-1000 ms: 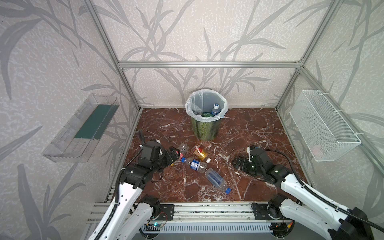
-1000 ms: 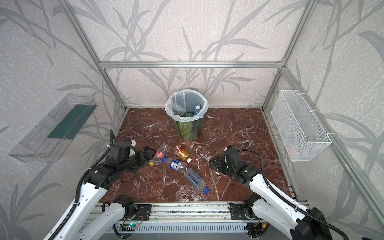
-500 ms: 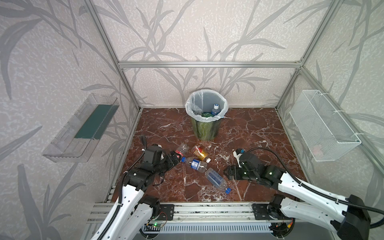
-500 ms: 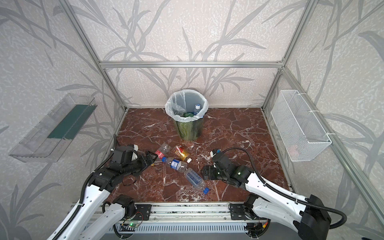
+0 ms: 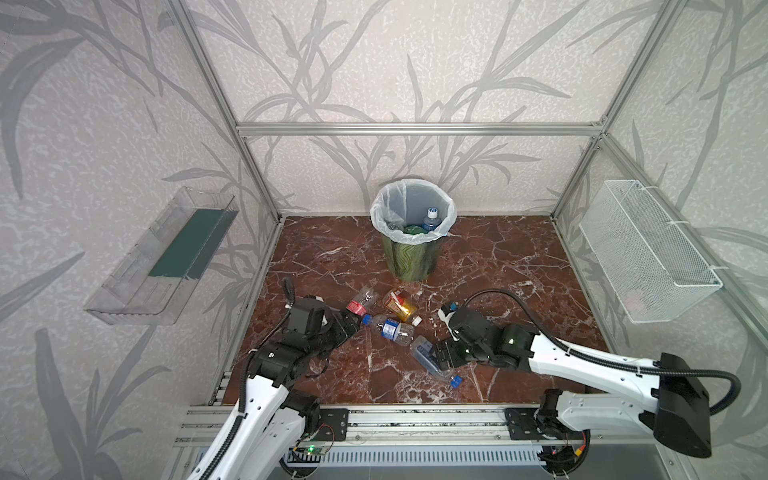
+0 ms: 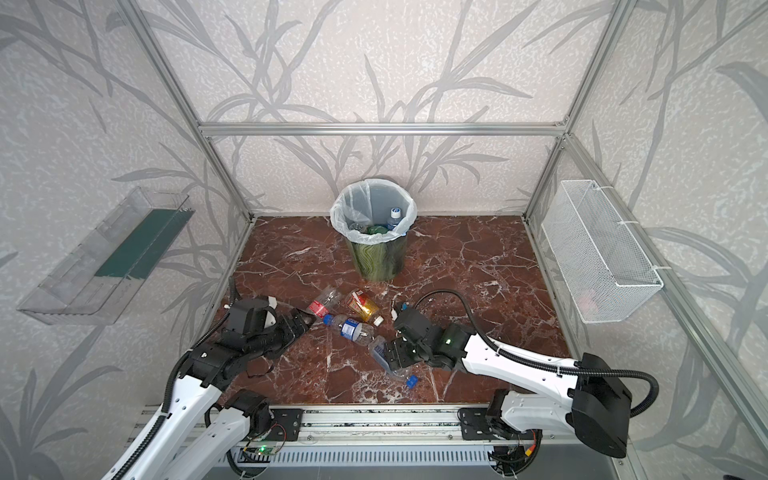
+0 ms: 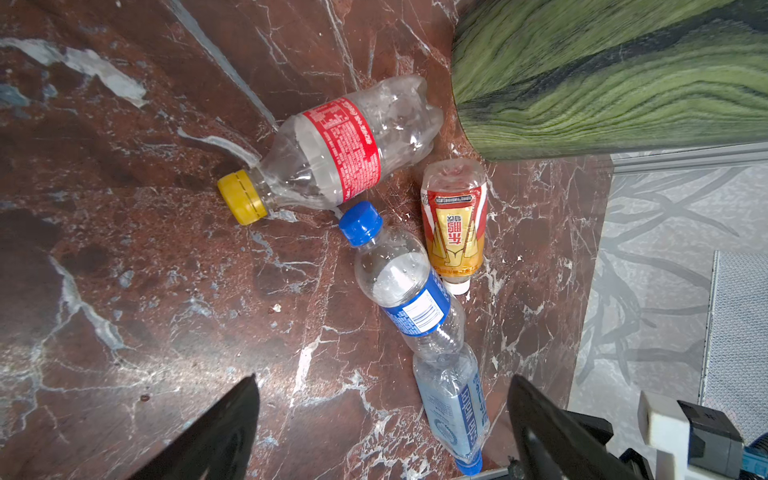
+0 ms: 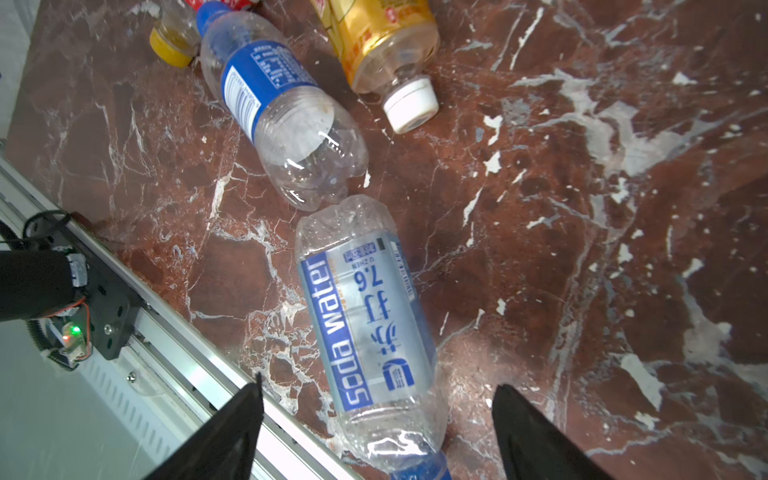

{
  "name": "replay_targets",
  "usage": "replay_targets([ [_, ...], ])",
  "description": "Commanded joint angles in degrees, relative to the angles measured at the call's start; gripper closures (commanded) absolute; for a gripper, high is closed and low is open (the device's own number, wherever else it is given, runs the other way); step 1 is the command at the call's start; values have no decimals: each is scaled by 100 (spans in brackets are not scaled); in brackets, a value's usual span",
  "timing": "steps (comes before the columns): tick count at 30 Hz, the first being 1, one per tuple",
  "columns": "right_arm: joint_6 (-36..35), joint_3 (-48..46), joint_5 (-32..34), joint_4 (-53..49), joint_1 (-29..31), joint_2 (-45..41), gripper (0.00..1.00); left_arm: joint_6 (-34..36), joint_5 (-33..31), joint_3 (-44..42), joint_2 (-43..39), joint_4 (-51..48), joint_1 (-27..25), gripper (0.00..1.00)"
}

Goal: Throw the plastic bottles in the bin
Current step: 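Return the left gripper to the pile while the right gripper reaches the soda water bottle, then close the right gripper around the blue-capped soda water bottle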

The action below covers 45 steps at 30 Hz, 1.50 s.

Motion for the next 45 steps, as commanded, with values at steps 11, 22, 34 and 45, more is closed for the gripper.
replay_targets([
  [11, -290, 660, 141, -478, 226, 998, 10, -237, 178, -317, -148, 139, 25, 7],
  [22, -256, 760, 184, -393, 226, 1547, 11, -276, 219, -430, -170, 170, 28, 7],
  [34, 29, 570, 497, -296, 156, 1561, 19, -295, 227, -493, -187, 191, 22, 8],
  [45, 402, 22, 409, -241, -37, 1096, 32, -305, 227, -510, -142, 245, 27, 8],
])
